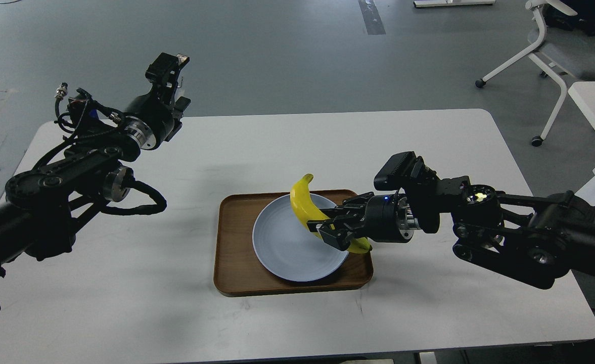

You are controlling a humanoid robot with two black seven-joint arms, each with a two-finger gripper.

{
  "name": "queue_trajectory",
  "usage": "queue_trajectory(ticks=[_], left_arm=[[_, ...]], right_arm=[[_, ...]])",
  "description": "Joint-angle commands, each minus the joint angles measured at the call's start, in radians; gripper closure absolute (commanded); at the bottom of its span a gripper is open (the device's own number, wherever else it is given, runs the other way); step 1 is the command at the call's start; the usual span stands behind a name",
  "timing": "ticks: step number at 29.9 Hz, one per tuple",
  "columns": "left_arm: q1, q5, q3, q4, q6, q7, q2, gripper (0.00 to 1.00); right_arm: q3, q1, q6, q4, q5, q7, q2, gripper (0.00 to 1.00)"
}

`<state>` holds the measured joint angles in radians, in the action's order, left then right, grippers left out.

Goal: Place banana on plate with both arms
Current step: 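Carry the banana with the right gripper over the plate and lower it, then open the right gripper and lift it away from the plate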

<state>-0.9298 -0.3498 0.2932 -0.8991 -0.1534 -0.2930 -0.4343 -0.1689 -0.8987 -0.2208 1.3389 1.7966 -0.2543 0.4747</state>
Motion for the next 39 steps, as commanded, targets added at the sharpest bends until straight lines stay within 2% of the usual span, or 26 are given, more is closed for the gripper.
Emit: queue_trajectory(ticks=[1, 6, 19, 20, 21, 22, 24, 25, 26, 27, 32, 36, 39], left_arm=[[0.0, 0.0, 0.0, 0.0, 0.0, 0.0, -0.004, 0.0], [0.0, 0.0, 0.0, -0.001, 0.002, 0.0, -0.012, 0.0], [0.0, 0.0, 0.0, -0.007, 0.003, 0.0, -0.024, 0.0], [0.0, 0.0, 0.0, -0.006, 0.003, -0.002, -0.026, 0.0], [0.002, 0.0, 0.0, -0.007, 0.005, -0.002, -0.035, 0.0], [0.002, 0.0, 0.0, -0.007, 0.005, -0.002, -0.04, 0.0], [0.002, 0.0, 0.0, -0.012, 0.005, -0.002, -0.043, 0.0], [0.002, 0.0, 0.0, -0.015, 0.005, -0.002, -0.046, 0.0], [0.002, 0.0, 0.0, -0.015, 0.005, -0.002, -0.049, 0.0], [0.003, 0.0, 0.0, -0.015, 0.005, -0.002, -0.052, 0.0], [0.008, 0.0, 0.0, -0.029, 0.005, -0.002, -0.06, 0.0], [0.009, 0.0, 0.001, -0.03, 0.005, 0.0, -0.06, 0.0], [0.009, 0.002, 0.004, -0.037, 0.005, 0.002, -0.058, 0.0]], right_arm=[[0.0, -0.005, 0.0, -0.021, 0.024, -0.029, -0.028, 1.0], [0.011, -0.008, 0.0, -0.049, 0.038, -0.033, -0.077, 1.0], [0.066, -0.04, 0.005, -0.112, 0.046, -0.029, -0.088, 0.98], [0.066, -0.039, 0.006, -0.115, 0.044, -0.029, -0.091, 0.85], [0.065, -0.037, 0.006, -0.116, 0.04, -0.029, -0.096, 0.64], [0.065, -0.035, 0.006, -0.116, 0.034, -0.028, -0.099, 0.49], [0.062, -0.029, 0.008, -0.118, 0.03, -0.028, -0.1, 0.36], [0.057, -0.022, 0.011, -0.118, 0.027, -0.026, -0.102, 0.19], [0.057, -0.019, 0.014, -0.119, 0.026, -0.026, -0.105, 0.07], [0.054, -0.016, 0.02, -0.122, 0.024, -0.023, -0.113, 0.0], [0.028, -0.022, 0.026, -0.124, -0.012, -0.006, -0.13, 0.0], [-0.094, -0.025, 0.028, -0.144, -0.104, 0.03, -0.126, 0.0], [-0.185, -0.028, 0.028, -0.205, -0.219, 0.032, -0.128, 0.0]])
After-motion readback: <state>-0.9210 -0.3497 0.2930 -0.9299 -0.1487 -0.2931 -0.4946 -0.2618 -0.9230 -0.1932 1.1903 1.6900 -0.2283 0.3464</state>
